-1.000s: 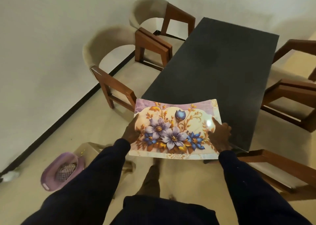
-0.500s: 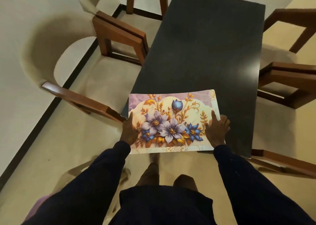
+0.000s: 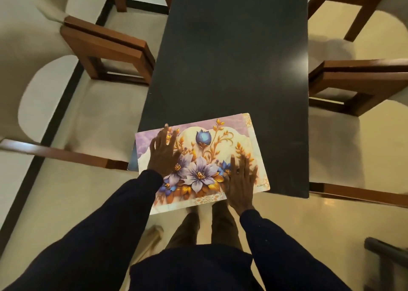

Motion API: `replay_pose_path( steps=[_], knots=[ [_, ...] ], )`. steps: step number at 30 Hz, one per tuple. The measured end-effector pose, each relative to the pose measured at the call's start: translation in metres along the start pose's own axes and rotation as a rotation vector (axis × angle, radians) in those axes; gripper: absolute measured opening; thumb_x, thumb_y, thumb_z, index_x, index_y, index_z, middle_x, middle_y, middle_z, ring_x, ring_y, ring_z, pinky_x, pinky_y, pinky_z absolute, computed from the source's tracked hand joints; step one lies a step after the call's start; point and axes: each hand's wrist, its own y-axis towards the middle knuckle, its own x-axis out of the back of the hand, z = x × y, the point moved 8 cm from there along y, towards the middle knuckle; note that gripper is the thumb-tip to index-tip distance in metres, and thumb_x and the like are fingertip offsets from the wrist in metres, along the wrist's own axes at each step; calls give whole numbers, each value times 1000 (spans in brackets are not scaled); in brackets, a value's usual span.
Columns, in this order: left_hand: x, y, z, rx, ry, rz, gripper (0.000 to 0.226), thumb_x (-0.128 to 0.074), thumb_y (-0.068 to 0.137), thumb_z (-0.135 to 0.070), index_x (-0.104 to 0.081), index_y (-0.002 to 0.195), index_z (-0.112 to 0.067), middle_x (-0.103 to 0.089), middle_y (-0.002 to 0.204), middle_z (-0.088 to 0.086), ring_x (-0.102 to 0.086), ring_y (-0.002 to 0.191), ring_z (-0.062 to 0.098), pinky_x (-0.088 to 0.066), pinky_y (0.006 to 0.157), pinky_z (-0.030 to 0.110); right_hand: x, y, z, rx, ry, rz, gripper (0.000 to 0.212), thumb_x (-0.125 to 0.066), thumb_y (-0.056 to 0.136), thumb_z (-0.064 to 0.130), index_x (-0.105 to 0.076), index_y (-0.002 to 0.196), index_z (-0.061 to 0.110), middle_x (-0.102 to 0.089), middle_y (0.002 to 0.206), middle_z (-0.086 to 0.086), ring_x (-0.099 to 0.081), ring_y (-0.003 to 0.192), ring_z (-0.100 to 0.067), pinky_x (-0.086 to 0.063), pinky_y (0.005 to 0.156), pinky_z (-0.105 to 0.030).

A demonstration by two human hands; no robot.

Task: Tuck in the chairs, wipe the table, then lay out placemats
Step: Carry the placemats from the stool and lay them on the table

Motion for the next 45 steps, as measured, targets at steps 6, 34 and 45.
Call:
replay_pose_path(
  steps=[6, 34, 45],
  knots=[
    [-16, 35, -10, -122, 185, 79, 79, -7, 108, -66, -23, 164, -13, -19, 174, 20, -25, 159, 45, -31, 123, 66, -2, 17, -11, 56, -7, -48, 79, -58, 104, 58, -34, 167, 17, -17, 178, -12, -10, 166, -33, -4, 132, -62],
    [-35, -36, 30, 24, 69, 20, 87, -12, 106, -74, -7, 168, -13, -11, 176, 19, -18, 161, 42, -23, 127, 64, 3, 41, 36, -181, 154, -63, 81, -42, 108, 53, -20, 167, 2, -14, 174, -28, -9, 162, -48, -19, 130, -62],
    [-27, -98, 50, -52, 153, -5, 89, -15, 107, -71, -22, 165, -3, -17, 174, 21, -23, 159, 42, -33, 123, 63, -1, 138, 83, 255, 68, 95, 59, -53, 110, 20, -33, 166, 16, -18, 173, -23, -4, 164, -43, -7, 135, -50]
  ],
)
